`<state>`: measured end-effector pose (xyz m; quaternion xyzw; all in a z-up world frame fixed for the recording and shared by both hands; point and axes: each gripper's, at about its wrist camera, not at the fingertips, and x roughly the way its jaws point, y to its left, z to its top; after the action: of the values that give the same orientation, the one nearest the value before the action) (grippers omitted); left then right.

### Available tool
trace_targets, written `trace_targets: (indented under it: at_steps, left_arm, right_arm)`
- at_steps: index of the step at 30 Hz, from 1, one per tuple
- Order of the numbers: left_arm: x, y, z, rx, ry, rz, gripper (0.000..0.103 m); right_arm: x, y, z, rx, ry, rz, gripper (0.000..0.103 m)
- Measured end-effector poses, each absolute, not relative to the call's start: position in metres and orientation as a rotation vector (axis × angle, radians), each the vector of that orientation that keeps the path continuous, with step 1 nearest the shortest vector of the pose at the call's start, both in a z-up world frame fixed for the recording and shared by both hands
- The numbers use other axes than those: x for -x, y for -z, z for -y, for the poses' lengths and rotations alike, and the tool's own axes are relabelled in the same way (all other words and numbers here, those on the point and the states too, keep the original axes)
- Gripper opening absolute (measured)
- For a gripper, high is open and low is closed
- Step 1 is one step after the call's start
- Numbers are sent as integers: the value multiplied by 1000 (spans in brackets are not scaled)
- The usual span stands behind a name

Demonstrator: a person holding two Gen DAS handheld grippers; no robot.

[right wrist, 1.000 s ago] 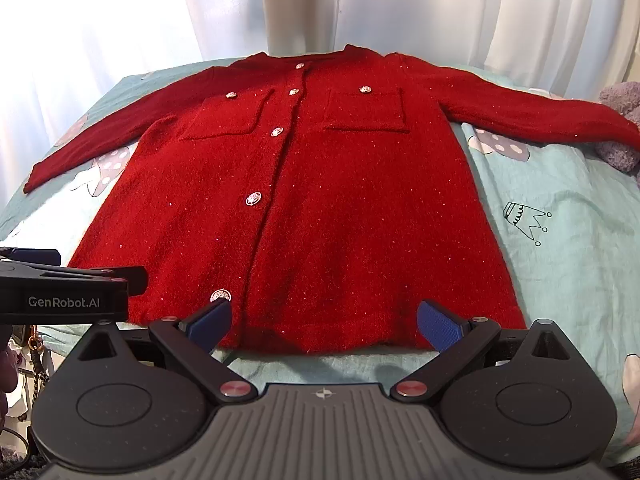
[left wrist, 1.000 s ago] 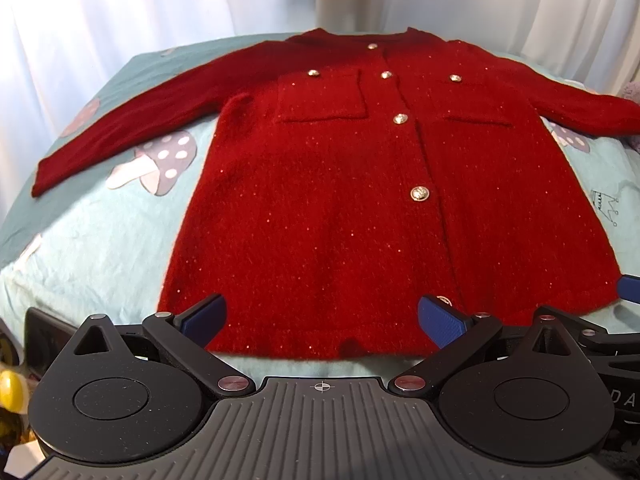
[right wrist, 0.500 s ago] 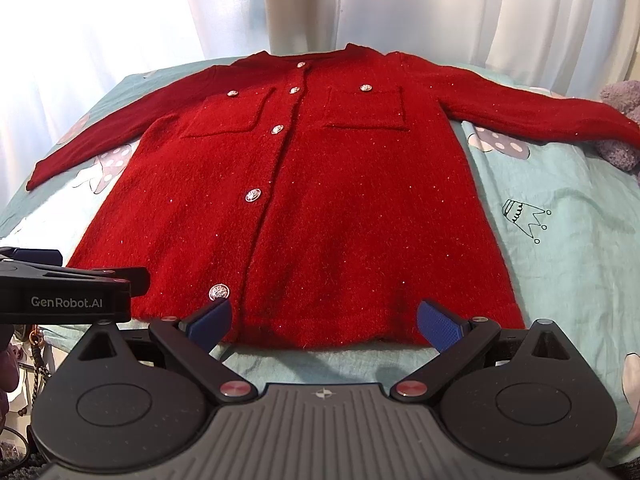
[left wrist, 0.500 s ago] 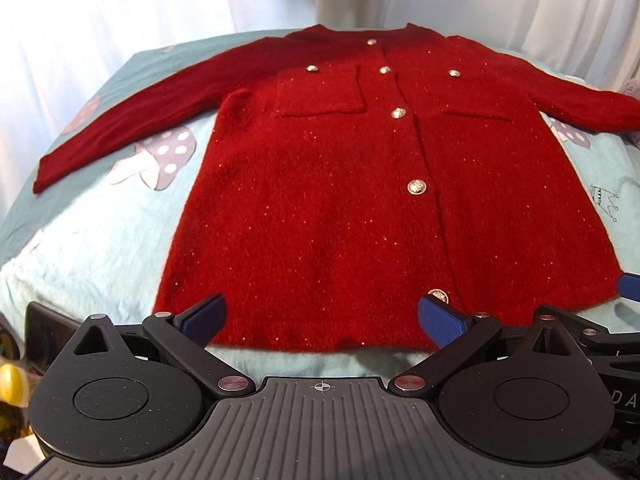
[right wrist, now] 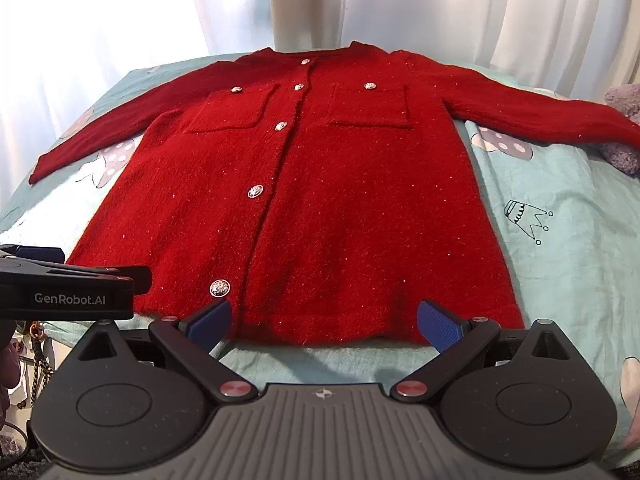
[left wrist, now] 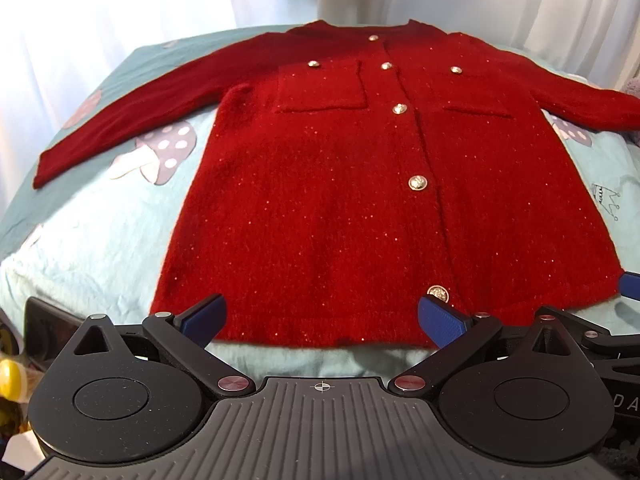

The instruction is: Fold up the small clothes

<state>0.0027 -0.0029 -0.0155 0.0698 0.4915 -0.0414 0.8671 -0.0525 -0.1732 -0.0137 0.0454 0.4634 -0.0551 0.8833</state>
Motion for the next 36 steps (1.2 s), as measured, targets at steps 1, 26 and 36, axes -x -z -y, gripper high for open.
trace_targets:
  at_steps: [1,26,36]
  left_arm:
    - [-3,16,3,-146,87,-1029,103]
    - [-5,17,6,-147,84,-1044,103]
    - [-4,21,5,-148,81,-1052,103]
  right_arm:
    - [52,14,173,-94,114,-965,99]
    - [52,14,175,-98,112,-969,99]
    - [52,18,180,-120,100,-969,99]
